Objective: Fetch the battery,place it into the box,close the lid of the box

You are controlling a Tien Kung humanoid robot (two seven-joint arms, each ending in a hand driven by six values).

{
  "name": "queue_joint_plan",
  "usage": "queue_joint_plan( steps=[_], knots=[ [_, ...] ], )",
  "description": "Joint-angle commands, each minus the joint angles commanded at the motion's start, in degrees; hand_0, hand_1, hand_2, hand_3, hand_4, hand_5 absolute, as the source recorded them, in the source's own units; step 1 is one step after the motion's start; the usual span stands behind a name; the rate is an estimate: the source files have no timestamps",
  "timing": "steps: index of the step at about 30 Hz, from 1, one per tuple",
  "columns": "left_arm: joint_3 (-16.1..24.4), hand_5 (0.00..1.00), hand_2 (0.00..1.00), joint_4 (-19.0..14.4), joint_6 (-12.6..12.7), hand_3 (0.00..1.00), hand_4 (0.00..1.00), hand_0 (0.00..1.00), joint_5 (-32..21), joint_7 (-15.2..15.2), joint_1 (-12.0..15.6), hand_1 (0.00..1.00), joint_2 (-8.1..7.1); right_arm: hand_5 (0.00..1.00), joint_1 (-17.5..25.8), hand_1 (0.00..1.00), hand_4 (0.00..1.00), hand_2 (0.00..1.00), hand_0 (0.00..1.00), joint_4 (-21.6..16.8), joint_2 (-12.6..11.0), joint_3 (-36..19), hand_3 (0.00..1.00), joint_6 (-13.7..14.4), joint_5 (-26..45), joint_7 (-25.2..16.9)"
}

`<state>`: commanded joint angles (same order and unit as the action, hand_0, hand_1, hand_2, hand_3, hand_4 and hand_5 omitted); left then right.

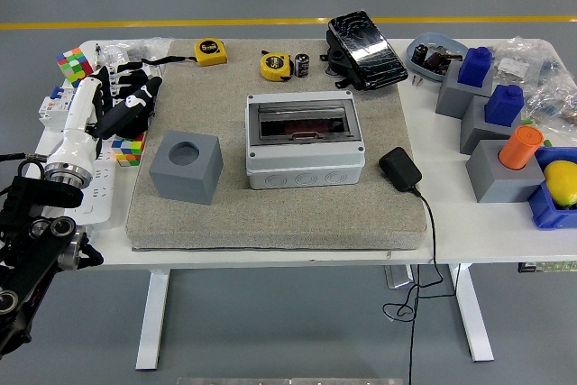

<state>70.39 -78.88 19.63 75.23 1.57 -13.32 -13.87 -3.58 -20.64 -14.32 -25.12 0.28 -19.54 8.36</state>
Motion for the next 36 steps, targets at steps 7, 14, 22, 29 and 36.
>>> queue_joint_plan(
  steps=[7, 14, 22, 29, 36],
  knots=[
    [0.4, 0.556, 0.682, -0.28, -0.18, 0.694, 0.935, 0.42, 0.4, -0.26, 0.15, 0.645, -0.25, 0.716, 0.12, 0.727, 0.998, 0.721, 0.703, -0.04, 0.35, -0.81, 0.703, 0.01, -0.28, -0.07],
    [1.26, 0.551, 0.681, -0.67, -0.16, 0.691, 0.929, 0.421, 0.79, -0.36, 0.2, 0.645, -0.41, 0.716, 0.06, 0.727, 0.998, 0.721, 0.704, 0.01, 0.09, -0.8, 0.703, 0.05, -0.24, -0.06],
    [1.71, 0.549, 0.678, -0.85, -0.2, 0.681, 0.925, 0.421, 1.08, -0.54, 0.31, 0.643, -0.42, 0.716, 0.17, 0.727, 0.998, 0.72, 0.704, 0.0, 0.14, -0.82, 0.703, 0.02, -0.23, -0.05],
    [1.94, 0.548, 0.678, -1.02, -0.29, 0.68, 0.924, 0.421, 1.34, -0.75, 0.62, 0.641, -0.23, 0.716, 0.48, 0.727, 0.998, 0.72, 0.704, 0.02, 0.09, -1.19, 0.703, 0.07, -0.4, -0.06],
    [2.17, 0.548, 0.678, -1.21, -0.41, 0.677, 0.922, 0.421, 1.64, -1.0, 0.77, 0.639, -0.22, 0.716, 0.65, 0.727, 0.998, 0.721, 0.703, -0.01, 0.14, -1.32, 0.703, 0.05, -0.52, -0.07]
  ],
)
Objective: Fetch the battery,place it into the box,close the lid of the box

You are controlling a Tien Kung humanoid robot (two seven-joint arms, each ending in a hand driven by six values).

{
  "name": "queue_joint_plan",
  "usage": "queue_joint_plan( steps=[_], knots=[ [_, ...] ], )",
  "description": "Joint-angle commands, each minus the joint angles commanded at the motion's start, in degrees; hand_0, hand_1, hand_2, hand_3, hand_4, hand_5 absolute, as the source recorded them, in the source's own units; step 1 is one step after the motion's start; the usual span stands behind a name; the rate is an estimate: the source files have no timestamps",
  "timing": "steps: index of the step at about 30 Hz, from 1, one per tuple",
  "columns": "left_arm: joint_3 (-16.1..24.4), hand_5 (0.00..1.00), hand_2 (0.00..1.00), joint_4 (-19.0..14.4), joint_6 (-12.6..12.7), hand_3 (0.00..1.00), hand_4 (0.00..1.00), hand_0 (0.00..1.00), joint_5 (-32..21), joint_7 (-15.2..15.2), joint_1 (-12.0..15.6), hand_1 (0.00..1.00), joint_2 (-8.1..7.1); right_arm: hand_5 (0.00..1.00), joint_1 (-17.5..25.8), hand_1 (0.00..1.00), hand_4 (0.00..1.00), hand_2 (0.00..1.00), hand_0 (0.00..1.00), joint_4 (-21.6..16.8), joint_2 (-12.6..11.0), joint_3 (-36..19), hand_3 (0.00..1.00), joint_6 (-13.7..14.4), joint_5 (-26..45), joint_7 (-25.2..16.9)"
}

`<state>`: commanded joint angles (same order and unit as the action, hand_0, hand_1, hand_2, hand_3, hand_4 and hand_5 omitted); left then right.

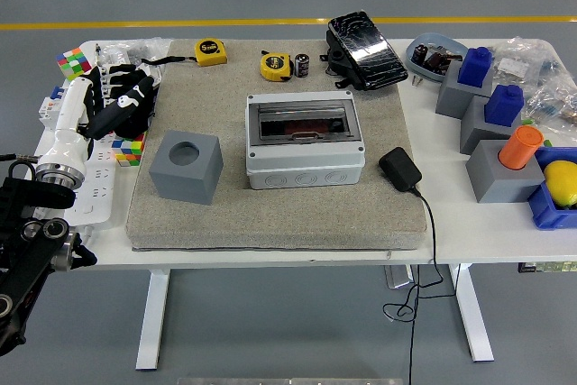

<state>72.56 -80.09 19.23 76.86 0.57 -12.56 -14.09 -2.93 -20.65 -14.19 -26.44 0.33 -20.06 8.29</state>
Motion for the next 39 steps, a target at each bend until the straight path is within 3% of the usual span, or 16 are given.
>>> queue_joint_plan(
  steps=[39],
  knots=[
    [0.86, 0.544, 0.672, 0.1, -0.32, 0.672, 0.918, 0.423, 0.54, -0.41, -0.11, 0.633, 0.31, 0.716, 0.09, 0.727, 0.998, 0.72, 0.703, 0.03, -0.12, -1.25, 0.702, 0.03, -0.18, -0.03]
  ],
)
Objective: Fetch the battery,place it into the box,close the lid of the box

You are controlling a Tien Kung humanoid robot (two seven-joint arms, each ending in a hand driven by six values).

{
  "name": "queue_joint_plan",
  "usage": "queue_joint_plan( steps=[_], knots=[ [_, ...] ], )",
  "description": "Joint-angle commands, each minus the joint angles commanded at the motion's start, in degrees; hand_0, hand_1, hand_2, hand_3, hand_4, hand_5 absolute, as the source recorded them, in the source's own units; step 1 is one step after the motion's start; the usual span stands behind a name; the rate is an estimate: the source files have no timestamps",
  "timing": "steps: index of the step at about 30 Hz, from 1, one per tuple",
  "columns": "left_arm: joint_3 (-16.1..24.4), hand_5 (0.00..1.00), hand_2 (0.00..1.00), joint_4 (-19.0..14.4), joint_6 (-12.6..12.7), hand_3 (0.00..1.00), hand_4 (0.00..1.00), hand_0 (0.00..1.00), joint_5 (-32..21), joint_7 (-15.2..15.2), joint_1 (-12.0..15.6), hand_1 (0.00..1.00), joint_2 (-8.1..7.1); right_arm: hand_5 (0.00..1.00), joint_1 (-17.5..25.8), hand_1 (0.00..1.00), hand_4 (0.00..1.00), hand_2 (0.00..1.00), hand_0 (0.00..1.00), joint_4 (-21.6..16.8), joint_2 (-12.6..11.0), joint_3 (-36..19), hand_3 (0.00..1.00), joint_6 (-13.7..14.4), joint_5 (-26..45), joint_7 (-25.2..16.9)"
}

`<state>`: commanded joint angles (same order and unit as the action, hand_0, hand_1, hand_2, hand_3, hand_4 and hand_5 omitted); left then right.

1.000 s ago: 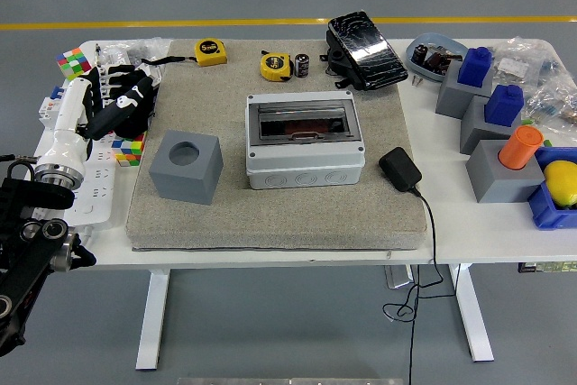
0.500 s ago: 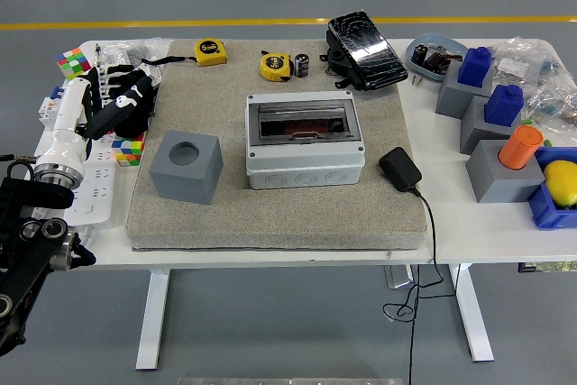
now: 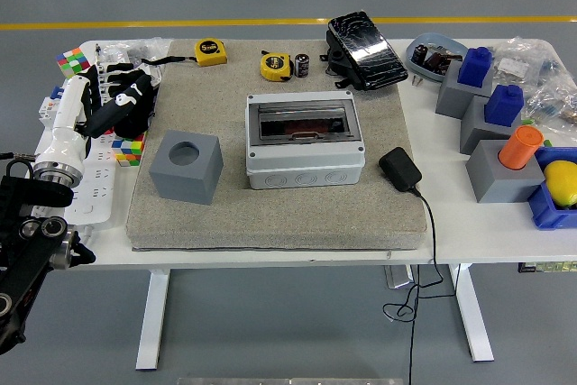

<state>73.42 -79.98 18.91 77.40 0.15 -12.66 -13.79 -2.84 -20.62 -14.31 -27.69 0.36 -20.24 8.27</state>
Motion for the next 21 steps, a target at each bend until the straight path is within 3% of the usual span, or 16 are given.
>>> queue_joint_plan(
  steps=[21],
  knots=[
    [-0.26, 0.544, 0.671, -0.08, -0.15, 0.671, 0.918, 0.422, -0.02, -0.02, -0.02, 0.631, -0.45, 0.716, -0.49, 0.727, 0.998, 0.72, 0.706, 0.07, 0.13, 0.51, 0.702, -0.01, 0.22, -0.01]
  ],
)
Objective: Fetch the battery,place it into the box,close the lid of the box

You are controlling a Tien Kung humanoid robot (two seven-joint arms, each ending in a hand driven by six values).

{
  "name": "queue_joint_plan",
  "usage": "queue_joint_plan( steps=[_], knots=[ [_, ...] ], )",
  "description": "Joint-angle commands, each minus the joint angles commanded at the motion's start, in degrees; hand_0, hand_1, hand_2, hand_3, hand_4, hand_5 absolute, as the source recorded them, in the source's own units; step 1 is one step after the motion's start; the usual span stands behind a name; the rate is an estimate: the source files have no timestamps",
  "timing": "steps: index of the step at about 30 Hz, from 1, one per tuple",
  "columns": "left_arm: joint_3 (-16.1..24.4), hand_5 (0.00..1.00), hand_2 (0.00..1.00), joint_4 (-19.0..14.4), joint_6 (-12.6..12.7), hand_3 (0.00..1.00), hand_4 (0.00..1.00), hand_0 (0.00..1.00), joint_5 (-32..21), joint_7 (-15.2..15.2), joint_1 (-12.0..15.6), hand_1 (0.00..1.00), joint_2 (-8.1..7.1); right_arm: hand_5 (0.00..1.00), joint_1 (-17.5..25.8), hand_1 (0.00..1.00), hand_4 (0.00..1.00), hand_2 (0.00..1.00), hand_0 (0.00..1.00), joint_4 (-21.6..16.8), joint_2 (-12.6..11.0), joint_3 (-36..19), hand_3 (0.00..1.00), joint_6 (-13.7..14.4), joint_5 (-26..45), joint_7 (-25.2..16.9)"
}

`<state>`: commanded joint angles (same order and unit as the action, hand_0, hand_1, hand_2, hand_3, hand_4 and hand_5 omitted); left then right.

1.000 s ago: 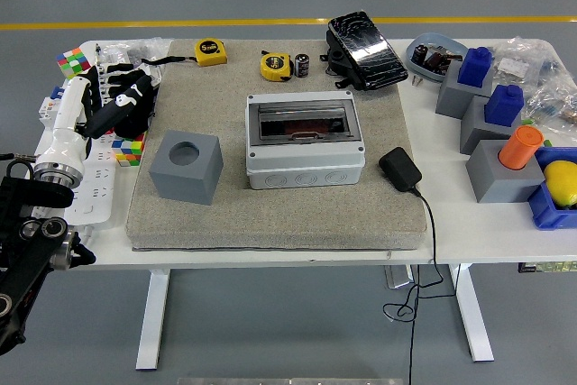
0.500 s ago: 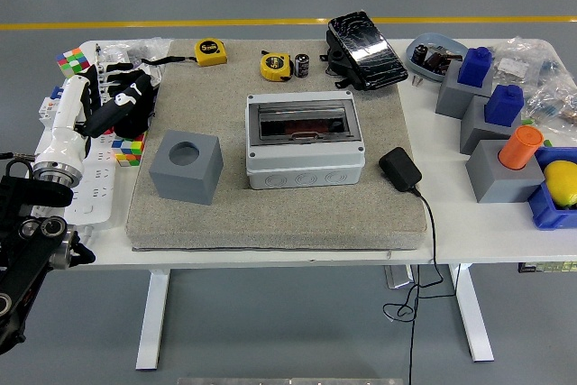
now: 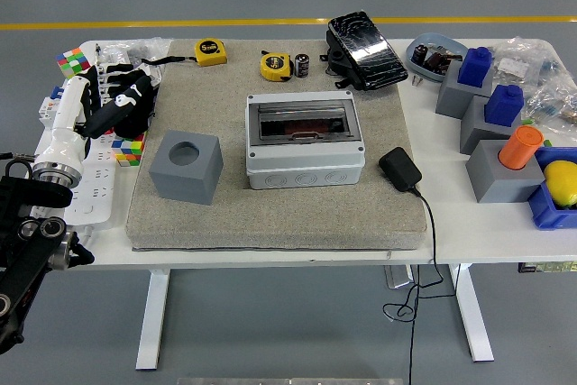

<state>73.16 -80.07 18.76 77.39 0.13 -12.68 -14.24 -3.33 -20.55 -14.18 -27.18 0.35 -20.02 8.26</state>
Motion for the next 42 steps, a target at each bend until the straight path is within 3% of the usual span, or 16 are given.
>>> queue_joint_plan(
  steps=[25, 42],
  knots=[
    [-1.08, 0.544, 0.669, -0.18, -0.39, 0.67, 0.918, 0.42, 0.58, -0.1, 0.16, 0.631, -1.53, 0.716, -0.64, 0.727, 0.998, 0.721, 0.703, 0.13, -0.35, 2.04, 0.705, -0.01, 0.48, -0.04],
    [-0.7, 0.544, 0.669, -0.21, -0.55, 0.668, 0.918, 0.42, 0.87, -0.23, 0.3, 0.63, -1.25, 0.715, -0.61, 0.727, 0.998, 0.72, 0.702, 0.09, -0.36, 2.16, 0.704, -0.02, 0.51, -0.04]
  ],
)
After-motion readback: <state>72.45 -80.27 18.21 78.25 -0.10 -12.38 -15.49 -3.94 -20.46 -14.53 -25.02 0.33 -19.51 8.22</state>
